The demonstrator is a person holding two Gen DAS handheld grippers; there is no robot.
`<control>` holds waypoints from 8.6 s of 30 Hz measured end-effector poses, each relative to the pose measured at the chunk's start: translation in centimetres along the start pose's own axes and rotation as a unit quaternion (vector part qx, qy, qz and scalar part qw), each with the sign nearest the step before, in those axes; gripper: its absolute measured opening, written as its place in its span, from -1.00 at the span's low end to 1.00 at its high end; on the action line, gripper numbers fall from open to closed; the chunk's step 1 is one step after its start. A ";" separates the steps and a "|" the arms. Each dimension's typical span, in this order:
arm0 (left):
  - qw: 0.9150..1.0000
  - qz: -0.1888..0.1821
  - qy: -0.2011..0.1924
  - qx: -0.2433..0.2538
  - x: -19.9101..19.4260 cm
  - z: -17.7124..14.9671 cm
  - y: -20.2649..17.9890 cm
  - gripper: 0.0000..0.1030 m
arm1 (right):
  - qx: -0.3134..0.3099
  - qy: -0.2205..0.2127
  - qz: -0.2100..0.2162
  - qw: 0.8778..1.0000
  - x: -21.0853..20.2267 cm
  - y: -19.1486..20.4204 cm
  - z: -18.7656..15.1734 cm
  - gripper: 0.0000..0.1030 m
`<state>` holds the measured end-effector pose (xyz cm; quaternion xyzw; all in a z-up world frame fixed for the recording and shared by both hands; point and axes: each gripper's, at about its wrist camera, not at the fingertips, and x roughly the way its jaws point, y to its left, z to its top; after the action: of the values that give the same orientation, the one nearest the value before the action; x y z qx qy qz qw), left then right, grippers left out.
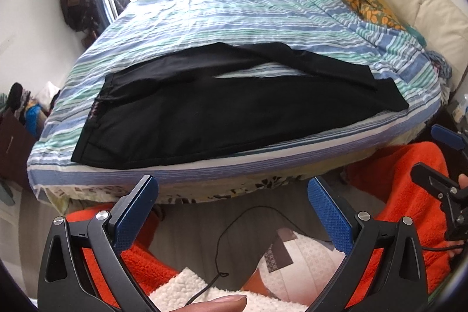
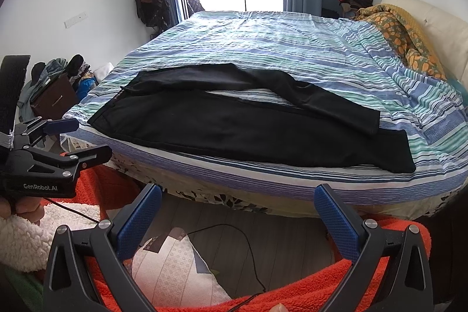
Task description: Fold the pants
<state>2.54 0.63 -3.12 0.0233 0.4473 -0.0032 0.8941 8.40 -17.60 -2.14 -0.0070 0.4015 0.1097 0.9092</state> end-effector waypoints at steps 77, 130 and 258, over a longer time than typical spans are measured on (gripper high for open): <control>0.970 0.032 0.241 -0.032 21.2 2.6 0.7 0.99 | 0.328 0.050 -0.006 0.943 31.1 -44.2 19.1 -0.81; 0.990 0.128 -0.023 -0.058 38.0 19.4 10.9 0.99 | 0.059 0.109 -0.191 0.974 40.5 -39.7 23.8 -0.26; 0.968 0.127 -0.032 -0.216 34.0 14.0 19.3 0.99 | 0.152 0.082 0.080 0.982 36.4 -25.9 19.0 0.53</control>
<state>34.68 19.83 -21.14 -0.1137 0.4020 0.2059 0.8849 51.35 -33.91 -17.89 0.1548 0.4858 0.1192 0.8520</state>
